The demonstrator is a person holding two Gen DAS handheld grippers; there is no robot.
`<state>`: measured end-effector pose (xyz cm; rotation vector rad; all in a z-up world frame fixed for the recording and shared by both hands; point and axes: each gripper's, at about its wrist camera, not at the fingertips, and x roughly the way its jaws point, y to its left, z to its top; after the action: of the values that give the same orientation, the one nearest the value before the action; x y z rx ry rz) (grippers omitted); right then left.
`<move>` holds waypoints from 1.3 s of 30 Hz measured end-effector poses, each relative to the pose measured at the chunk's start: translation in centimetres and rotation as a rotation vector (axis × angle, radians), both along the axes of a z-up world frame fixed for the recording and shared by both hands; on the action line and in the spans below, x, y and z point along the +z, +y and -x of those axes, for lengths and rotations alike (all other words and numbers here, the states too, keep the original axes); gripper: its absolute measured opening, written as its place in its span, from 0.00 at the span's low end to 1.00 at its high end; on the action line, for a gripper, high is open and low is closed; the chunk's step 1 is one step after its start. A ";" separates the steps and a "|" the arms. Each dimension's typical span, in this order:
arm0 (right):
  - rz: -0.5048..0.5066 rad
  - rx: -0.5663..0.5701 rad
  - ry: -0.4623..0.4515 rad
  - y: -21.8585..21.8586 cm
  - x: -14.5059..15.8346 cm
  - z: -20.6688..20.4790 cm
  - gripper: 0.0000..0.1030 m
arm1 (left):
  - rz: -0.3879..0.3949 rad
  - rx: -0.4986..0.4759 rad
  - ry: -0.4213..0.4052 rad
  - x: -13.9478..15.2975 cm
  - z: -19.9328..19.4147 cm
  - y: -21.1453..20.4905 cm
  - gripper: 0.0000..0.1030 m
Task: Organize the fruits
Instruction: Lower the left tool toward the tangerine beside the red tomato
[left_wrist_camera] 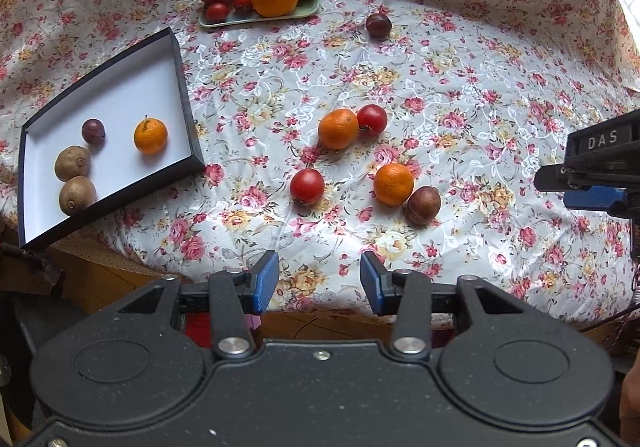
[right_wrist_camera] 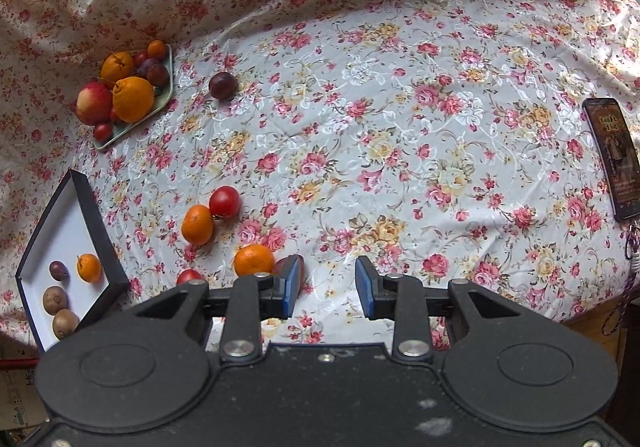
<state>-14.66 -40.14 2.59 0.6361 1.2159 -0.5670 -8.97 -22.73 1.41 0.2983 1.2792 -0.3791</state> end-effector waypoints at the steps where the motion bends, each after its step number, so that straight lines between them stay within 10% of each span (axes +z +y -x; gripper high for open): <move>1: 0.004 -0.003 0.004 -0.1 -0.1 0.2 0.32 | -0.003 -0.005 0.005 -0.4 -0.1 -0.3 0.50; 39: -0.131 -0.017 0.079 -0.7 -3.2 -3.2 0.32 | 0.067 -0.069 0.157 -8.9 -13.1 -5.5 0.50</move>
<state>-11.47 -40.82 -0.62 0.7407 1.3308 -0.5340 4.16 -28.27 -7.50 0.2602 1.4090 -0.5107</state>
